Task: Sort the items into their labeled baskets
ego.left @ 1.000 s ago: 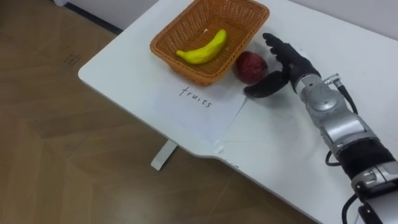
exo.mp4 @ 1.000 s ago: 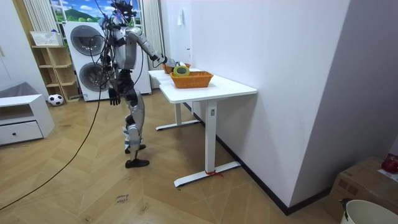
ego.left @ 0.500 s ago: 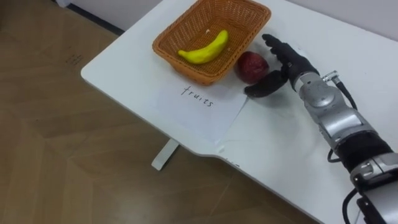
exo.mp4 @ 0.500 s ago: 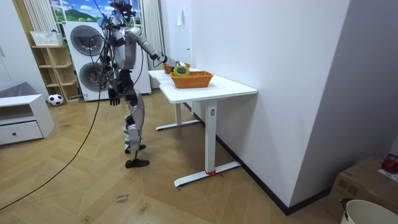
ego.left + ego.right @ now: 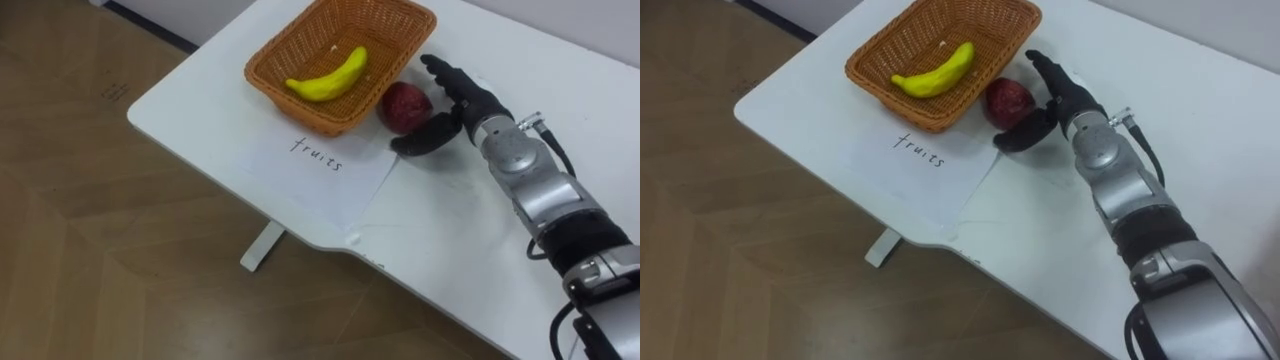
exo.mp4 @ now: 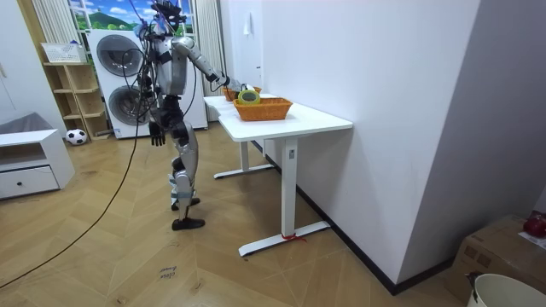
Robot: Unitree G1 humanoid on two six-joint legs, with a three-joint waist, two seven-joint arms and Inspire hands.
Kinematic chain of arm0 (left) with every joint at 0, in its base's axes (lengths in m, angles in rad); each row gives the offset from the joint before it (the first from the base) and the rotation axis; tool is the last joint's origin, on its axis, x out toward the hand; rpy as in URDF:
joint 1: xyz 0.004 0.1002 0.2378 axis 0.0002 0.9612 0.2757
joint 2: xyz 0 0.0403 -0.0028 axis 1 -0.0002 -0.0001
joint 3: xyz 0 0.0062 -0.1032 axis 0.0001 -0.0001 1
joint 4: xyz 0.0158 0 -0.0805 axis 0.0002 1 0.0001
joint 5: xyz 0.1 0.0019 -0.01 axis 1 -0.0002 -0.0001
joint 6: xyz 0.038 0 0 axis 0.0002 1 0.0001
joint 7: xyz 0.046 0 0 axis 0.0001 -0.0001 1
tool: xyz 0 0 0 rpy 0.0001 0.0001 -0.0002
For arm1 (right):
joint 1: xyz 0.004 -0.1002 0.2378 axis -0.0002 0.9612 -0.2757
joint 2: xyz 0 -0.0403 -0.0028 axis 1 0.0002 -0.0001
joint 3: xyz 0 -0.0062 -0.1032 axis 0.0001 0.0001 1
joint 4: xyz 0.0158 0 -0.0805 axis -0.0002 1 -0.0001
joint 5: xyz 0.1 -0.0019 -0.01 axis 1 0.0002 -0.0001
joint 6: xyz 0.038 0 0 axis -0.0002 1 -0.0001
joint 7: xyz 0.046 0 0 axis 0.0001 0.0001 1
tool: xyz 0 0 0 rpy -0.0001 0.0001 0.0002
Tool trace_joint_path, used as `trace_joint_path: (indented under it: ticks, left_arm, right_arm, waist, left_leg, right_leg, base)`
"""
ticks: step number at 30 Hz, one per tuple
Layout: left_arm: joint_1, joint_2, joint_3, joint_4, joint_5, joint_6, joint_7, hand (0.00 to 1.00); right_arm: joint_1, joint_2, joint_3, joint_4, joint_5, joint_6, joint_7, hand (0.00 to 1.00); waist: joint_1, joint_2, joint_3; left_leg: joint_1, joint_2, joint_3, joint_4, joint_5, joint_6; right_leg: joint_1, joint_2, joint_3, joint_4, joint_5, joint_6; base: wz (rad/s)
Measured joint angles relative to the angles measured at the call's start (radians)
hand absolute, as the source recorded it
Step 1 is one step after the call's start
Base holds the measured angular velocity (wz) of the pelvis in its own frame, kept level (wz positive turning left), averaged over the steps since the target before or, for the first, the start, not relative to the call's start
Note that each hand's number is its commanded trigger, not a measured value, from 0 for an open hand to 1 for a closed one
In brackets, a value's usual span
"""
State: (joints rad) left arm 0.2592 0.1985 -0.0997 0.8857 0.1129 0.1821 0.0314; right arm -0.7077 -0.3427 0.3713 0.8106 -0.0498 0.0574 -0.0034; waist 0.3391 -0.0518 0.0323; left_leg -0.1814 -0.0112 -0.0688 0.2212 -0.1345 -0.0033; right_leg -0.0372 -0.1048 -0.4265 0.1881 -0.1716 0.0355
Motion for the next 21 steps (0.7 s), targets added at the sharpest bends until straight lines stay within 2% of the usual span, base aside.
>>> trace_joint_path:
  ticks: [2, 3, 5, 16, 21]
  left_arm:
    - [-0.001, 0.0, 0.0, 0.0, 0.0, 0.0, 0.0, 0.0]
    - [-0.001, 0.0, 0.0, 0.0, 0.0, 0.0, 0.0, 0.0]
    - [-0.001, 0.0, -0.001, -0.001, 0.0, 0.0, 0.0, 0.0]
    - [-0.021, 0.001, -0.026, 0.0, 0.0, 0.001, 0.003, 0.0]
    - [-0.024, 0.002, -0.027, -0.001, -0.001, 0.001, 0.004, 0.0]
  right_arm:
    - [0.0, 0.001, 0.0, -0.001, -0.001, 0.0, 0.0, 0.29]
    - [0.0, 0.002, 0.0, -0.001, -0.002, 0.0, -0.001, 0.78]
    - [-0.002, 0.003, 0.0, -0.001, -0.027, 0.0, -0.01, 1.0]
    - [-0.031, 0.001, 0.003, 0.016, -0.153, 0.023, -0.085, 1.0]
    - [-0.035, 0.023, 0.009, 0.016, -0.138, 0.028, -0.082, 1.0]
  waist:
    - [0.001, 0.0, -0.0001]
    - [0.001, 0.0, -0.0001]
    - [0.001, 0.0, -0.0001]
    - [0.023, -0.002, -0.0014]
    - [0.022, -0.002, -0.0014]
  left_leg:
    - [0.0, 0.0, 0.0, 0.0, 0.0, 0.0]
    - [0.0, 0.0, 0.0, 0.0, 0.0, 0.0]
    - [0.0, 0.0, 0.0, 0.0, 0.0, 0.0]
    - [0.0, 0.0, 0.0, -0.001, 0.0, 0.0]
    - [0.0, -0.001, 0.0, 0.0, 0.0, 0.0]
  right_leg:
    - [0.0, 0.0, -0.001, 0.0, 0.0, 0.0]
    - [-0.001, 0.0, -0.001, 0.0, 0.0, 0.0]
    - [-0.001, 0.0, -0.001, 0.0, 0.0, 0.0]
    - [-0.001, 0.0, -0.001, -0.002, 0.0, 0.0]
    - [-0.001, 0.0, -0.001, -0.003, 0.0, 0.0]
  base:
    - [0.0]
    - [0.0]
    - [0.0]
    - [0.0]
    - [0.0]
